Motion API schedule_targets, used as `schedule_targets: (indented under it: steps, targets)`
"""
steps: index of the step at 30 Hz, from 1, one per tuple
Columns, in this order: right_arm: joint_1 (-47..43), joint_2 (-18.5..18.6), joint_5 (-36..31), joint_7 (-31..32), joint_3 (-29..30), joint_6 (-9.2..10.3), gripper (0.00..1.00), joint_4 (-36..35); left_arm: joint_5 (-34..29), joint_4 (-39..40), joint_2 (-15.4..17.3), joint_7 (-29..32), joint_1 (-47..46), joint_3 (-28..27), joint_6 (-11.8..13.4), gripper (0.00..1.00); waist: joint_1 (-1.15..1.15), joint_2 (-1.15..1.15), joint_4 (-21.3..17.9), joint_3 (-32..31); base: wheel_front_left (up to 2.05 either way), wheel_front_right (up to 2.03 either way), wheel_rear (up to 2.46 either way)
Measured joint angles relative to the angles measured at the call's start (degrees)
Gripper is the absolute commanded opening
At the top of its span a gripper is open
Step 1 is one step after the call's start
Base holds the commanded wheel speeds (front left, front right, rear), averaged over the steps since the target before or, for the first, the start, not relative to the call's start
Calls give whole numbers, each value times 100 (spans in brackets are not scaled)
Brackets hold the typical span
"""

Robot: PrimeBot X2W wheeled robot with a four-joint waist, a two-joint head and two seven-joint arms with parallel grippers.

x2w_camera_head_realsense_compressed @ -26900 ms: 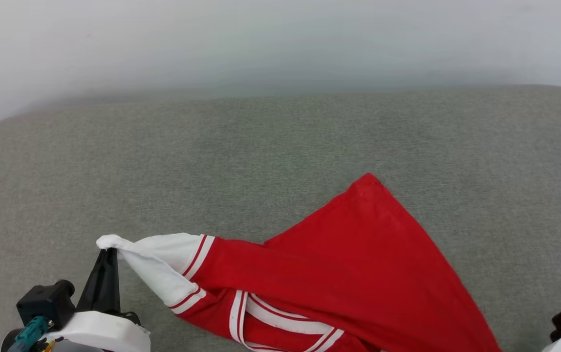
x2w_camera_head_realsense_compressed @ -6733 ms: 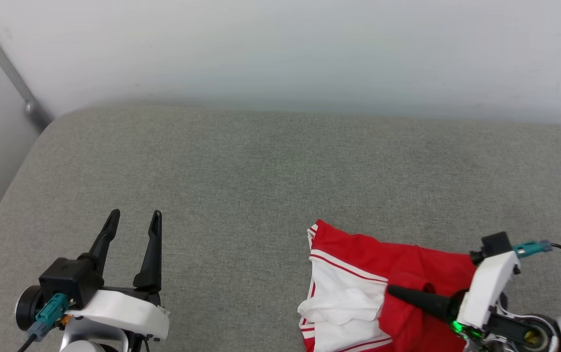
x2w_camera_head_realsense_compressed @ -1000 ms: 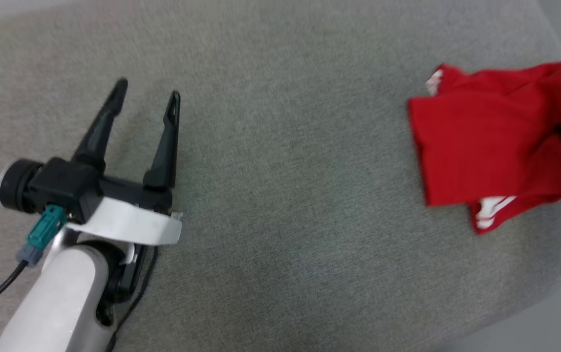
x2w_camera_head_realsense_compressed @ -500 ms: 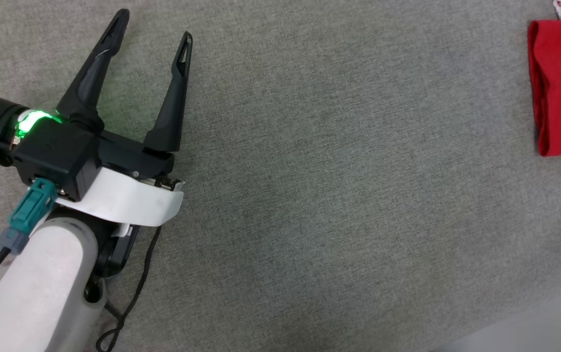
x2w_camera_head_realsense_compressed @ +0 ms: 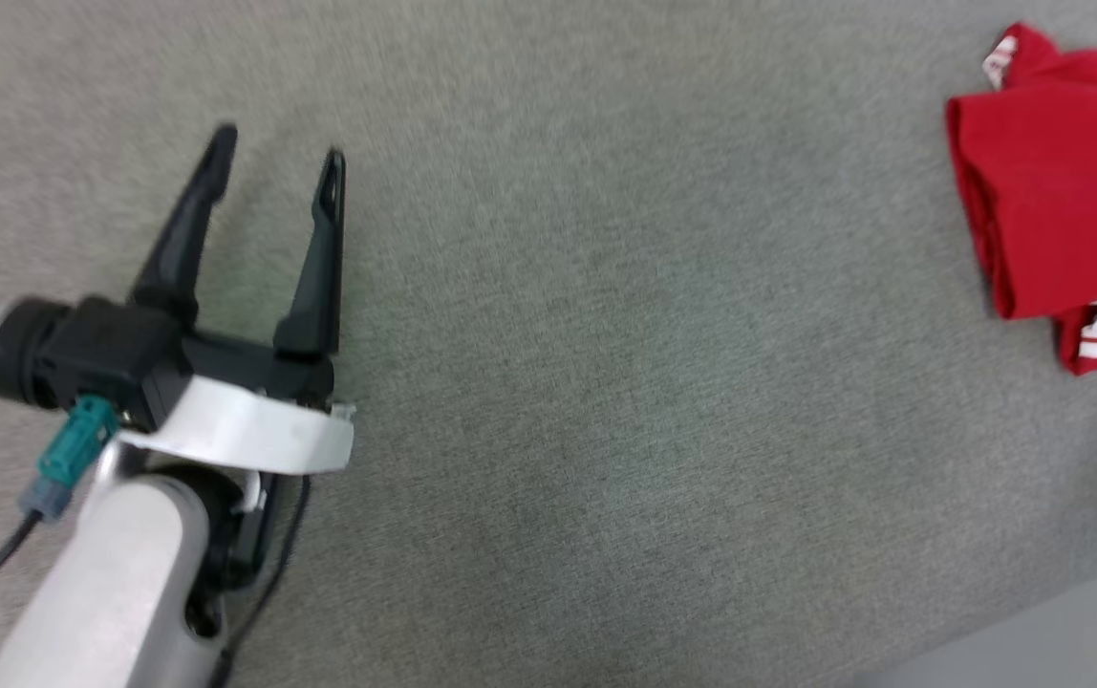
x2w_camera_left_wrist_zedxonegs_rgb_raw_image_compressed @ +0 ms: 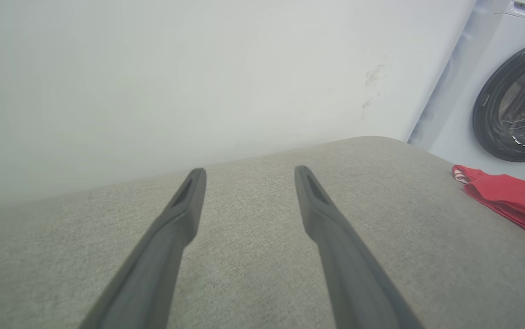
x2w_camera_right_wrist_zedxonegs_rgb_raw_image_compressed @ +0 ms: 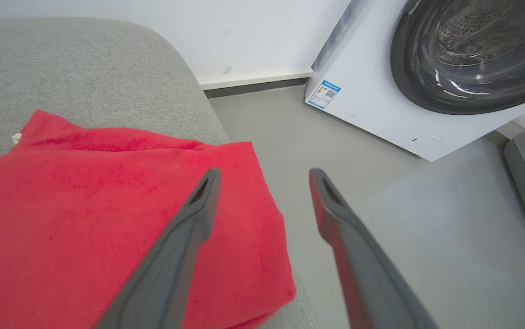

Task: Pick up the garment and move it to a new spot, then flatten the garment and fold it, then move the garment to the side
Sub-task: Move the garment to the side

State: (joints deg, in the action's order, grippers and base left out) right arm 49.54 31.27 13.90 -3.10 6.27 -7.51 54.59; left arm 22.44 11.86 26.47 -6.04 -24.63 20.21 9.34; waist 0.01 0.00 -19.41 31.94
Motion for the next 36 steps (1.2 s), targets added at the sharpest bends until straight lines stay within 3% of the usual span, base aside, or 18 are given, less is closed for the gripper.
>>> schedule_targets:
  steps: [9,18,27,36]
  targets:
    - [-1198,52,291,-316,-754,0,100,-427,380,-525,-322,-392,901,-29,212,100,-1,0,262,-1136,0,0,0]
    - [-2370,-459,532,-38,-1289,0,100,-1546,612,-822,-424,-517,1433,-109,349,100,-1,0,917,-1985,0,0,0]
    - [-3350,-1169,290,-110,-1148,0,100,-3116,795,-1066,-481,-625,1866,-221,447,100,-1,0,1583,-2555,0,0,0]
    - [-4595,-2000,-411,-279,-543,0,100,-4941,811,-1203,-379,-647,2217,-231,498,100,-2,0,1865,-2997,0,0,0]
